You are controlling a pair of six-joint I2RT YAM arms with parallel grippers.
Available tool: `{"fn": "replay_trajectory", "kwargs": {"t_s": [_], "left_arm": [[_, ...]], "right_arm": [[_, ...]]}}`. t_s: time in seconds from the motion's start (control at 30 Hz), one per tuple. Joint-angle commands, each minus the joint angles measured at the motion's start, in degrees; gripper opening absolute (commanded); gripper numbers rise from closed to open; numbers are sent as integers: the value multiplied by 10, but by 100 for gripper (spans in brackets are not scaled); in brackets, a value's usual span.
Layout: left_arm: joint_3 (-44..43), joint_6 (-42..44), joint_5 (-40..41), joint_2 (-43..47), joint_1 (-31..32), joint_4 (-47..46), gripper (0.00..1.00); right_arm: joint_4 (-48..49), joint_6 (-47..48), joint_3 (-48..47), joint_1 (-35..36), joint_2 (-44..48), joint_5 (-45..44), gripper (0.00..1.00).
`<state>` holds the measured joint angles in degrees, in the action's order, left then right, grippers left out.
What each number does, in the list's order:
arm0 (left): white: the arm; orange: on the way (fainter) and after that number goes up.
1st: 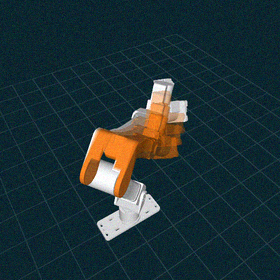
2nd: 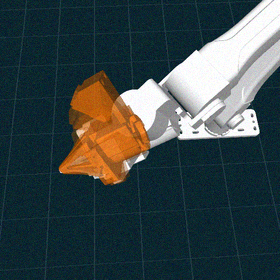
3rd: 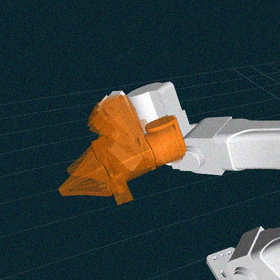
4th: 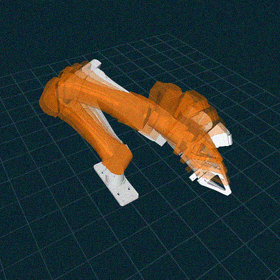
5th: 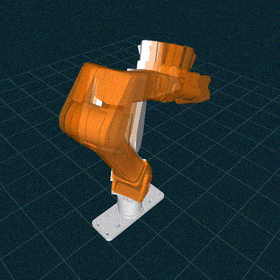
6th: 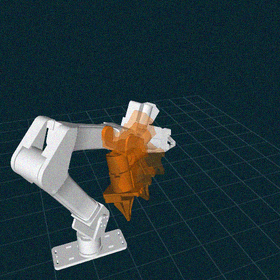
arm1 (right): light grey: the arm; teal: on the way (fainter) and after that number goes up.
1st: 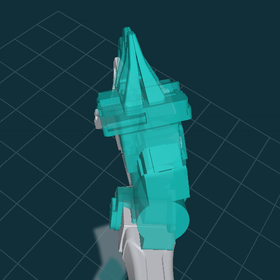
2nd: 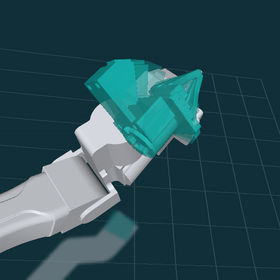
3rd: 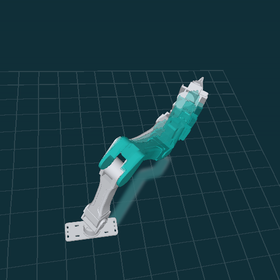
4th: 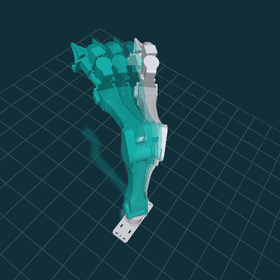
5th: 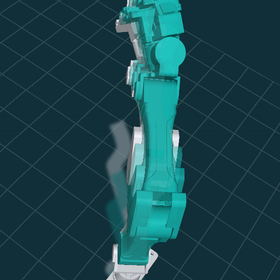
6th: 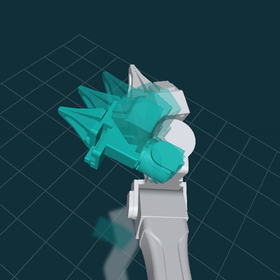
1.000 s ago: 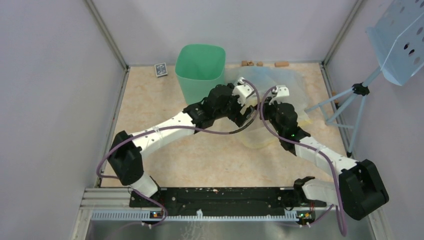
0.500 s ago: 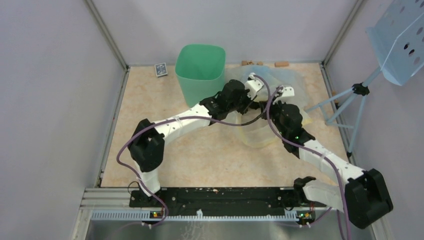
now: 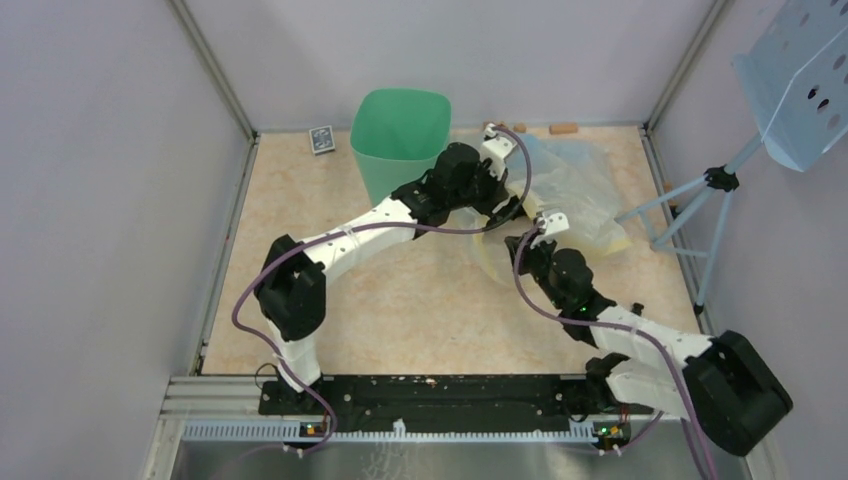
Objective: Put the trash bags into the trash bin
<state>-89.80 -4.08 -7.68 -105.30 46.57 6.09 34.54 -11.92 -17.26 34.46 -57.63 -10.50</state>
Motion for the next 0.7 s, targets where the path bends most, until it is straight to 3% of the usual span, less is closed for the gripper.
{"fn": "replay_trajectory", "kwargs": {"t_s": [0.0, 0.3, 0.47, 0.67], "left_arm": [[4, -58, -41, 47, -3, -18, 0], [61, -92, -58, 97, -11, -23, 0], [80, -107, -78, 111, -18, -31, 0], [90, -115, -93, 118, -20, -28, 0]], "right_arm": [[126, 13, -6, 9, -92, -8, 6], [165, 0, -44, 44, -269, -50, 11], [164, -21, -56, 42, -310, -65, 14], [152, -87, -68, 3, -313, -30, 28]]}}
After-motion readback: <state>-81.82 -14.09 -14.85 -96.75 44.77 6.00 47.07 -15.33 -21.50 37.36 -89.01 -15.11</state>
